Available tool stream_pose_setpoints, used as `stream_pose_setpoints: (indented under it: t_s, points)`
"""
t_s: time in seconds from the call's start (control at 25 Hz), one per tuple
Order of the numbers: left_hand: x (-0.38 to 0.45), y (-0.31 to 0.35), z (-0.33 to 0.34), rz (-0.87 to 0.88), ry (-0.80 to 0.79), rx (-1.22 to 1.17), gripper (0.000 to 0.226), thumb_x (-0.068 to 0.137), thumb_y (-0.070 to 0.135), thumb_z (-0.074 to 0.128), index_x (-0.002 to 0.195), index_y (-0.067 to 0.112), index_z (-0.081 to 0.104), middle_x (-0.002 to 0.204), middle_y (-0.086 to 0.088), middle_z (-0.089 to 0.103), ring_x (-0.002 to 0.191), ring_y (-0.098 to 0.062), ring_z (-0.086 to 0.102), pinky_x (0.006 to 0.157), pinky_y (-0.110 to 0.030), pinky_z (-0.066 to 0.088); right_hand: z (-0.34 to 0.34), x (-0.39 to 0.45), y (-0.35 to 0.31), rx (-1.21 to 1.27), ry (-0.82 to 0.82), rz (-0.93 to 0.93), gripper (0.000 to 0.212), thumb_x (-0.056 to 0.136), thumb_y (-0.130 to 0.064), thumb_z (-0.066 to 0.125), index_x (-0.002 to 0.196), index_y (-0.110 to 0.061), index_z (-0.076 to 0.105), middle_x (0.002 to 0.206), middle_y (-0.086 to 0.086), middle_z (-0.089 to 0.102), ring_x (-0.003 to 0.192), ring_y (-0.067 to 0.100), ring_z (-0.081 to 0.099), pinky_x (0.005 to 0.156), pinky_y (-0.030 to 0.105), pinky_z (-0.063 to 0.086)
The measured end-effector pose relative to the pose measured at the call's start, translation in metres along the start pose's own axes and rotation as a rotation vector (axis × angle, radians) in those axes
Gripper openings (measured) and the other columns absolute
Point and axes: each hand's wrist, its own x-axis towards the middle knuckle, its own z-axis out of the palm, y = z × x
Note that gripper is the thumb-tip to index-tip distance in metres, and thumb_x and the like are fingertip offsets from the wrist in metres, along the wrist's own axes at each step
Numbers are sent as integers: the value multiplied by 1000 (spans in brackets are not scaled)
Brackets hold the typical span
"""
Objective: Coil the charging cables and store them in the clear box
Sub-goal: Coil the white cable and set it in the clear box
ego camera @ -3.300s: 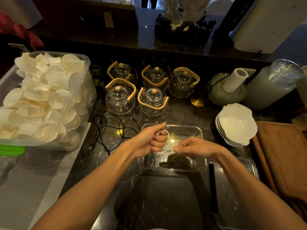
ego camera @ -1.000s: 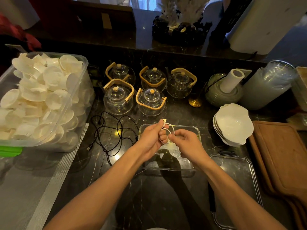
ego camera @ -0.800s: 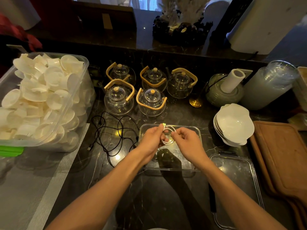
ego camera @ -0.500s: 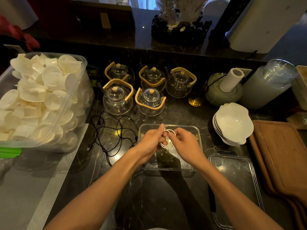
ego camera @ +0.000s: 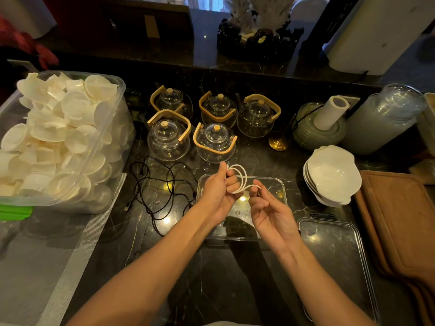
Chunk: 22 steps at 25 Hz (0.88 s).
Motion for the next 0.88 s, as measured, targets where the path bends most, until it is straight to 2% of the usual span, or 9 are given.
stream_pose_setpoints:
  t_s: [0.12,0.16,0.24,0.28,0.32,0.44,0.52,0.72,0.88]
  points:
    - [-3,2,4,-2,-18,-4,46,110,41,33,75,16,49,52,7,30,41,-6,30,56,-23,45,5,3,-1,15,34,-7,23,89,-7,71,111,0,72,94,14,67,62,8,65,51,19,59]
    - [-5,2,5,-1,-24,1,45,110,40,34,76,15,49,52,6,30,41,-7,29,58,-24,49,6,4,-2,17,55,-4,23,92,-9,64,112,1,70,94,13,67,60,7,66,49,18,58]
    - [-7,0,7,16,-27,67,44,110,40,35,77,15,50,55,5,28,45,-8,27,73,-30,54,9,7,-3,21,97,7,22,92,-9,60,110,2,68,88,11,65,52,5,62,48,16,57]
    - [-8,-2,8,32,-18,123,42,110,39,37,77,15,50,57,5,27,46,-8,26,84,-36,53,11,10,-3,16,126,15,19,90,-7,61,106,2,67,84,11,64,48,5,58,47,14,55]
    - [-9,-4,9,51,-2,184,41,109,39,38,78,15,50,59,4,26,47,-8,25,89,-39,49,13,13,-3,-12,167,25,16,89,-6,62,103,2,66,81,11,62,44,4,53,45,11,51]
    - [-10,-3,9,101,31,301,40,109,39,40,78,16,49,58,4,28,46,-8,26,72,-31,43,16,20,-6,-260,307,66,14,92,-2,63,104,5,66,77,9,59,40,4,40,37,10,40]
    - [-10,0,7,112,33,346,40,109,40,39,77,17,48,57,6,29,46,-7,25,64,-27,32,15,22,-9,-386,356,91,10,96,0,61,100,6,67,76,8,59,41,3,38,37,10,38]
    - [-11,0,6,138,67,523,40,109,39,40,75,18,46,54,9,30,51,-9,24,65,-26,32,10,23,-16,-648,264,63,20,99,-1,58,108,9,73,74,5,65,45,3,39,42,14,41]
    - [-9,-2,3,125,128,564,41,109,40,40,74,19,45,53,9,32,50,-8,28,57,-24,29,7,22,-14,-785,181,5,25,101,-4,55,105,-1,79,72,2,64,50,4,42,45,18,44]
